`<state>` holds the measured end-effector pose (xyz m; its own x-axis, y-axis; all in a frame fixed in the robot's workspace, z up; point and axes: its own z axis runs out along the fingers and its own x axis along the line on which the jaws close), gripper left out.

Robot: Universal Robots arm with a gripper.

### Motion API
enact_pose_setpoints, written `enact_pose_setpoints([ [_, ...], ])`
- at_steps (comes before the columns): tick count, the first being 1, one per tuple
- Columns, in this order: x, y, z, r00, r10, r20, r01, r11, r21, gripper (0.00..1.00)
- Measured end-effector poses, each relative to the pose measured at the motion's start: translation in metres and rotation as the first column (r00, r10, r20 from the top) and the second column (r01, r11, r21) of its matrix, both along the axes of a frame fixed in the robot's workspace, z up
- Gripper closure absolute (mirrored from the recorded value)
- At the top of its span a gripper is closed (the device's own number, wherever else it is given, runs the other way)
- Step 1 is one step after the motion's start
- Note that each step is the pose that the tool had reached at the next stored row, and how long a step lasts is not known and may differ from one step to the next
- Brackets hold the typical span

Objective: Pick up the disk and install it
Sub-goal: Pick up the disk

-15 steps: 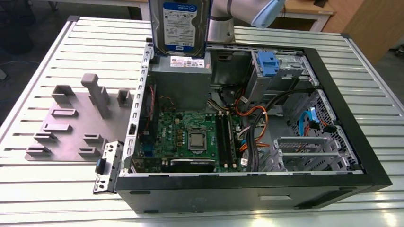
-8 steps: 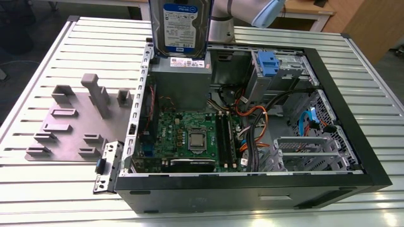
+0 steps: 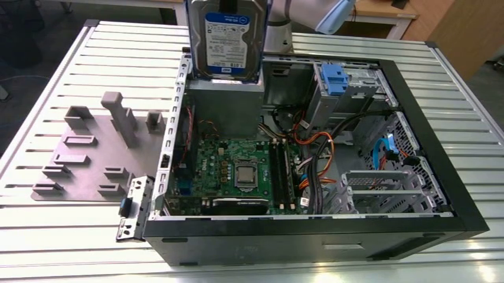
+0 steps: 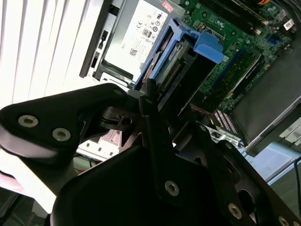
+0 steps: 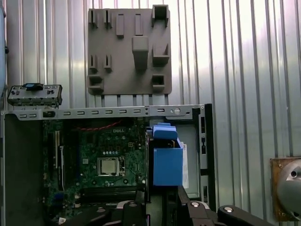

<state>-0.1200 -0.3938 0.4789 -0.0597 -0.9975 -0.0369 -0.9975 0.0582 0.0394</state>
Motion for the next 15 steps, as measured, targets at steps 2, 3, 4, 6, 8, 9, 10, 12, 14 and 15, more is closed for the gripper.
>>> enact_pose_setpoints([
  [2, 0.0007, -0.0051, -0.0004, 1.0, 0.0, 0.0, 0.0, 1.0, 0.0, 0.65],
  [3, 0.001, -0.0076, -0.0006, 1.0, 0.0, 0.0, 0.0, 1.0, 0.0001, 0.65],
  [4, 0.0013, -0.0102, -0.0009, 1.0, 0.0, 0.0001, 0.0, 1.0, 0.0002, 0.65],
  [6, 0.002, -0.0152, -0.0013, 1.0, -0.001, 0.0, 0.001, 1.0, 0.0, 0.65],
  [8, 0.0026, -0.0205, -0.002, 1.0, -0.001, 0.0001, 0.001, 1.0, 0.0002, 0.65],
  [9, 0.0029, -0.0229, -0.0022, 1.0, -0.001, 0.0001, 0.001, 1.0, 0.0002, 0.65],
  [10, 0.0034, -0.025, -0.0023, 1.0, -0.001, 0.0, 0.001, 1.0, 0.0, 0.65],
  [12, 0.0053, -0.026, -0.0026, 1.0, -0.002, -0.0001, 0.002, 1.0, 0.0001, 0.65],
  [14, 0.01, -0.0261, -0.0026, 1.0, -0.002, -0.001, 0.002, 1.0, 0.0, 0.65],
  [15, 0.0131, -0.0261, -0.0026, 1.0, -0.002, -0.0014, 0.002, 1.0, -0.0001, 0.65],
])
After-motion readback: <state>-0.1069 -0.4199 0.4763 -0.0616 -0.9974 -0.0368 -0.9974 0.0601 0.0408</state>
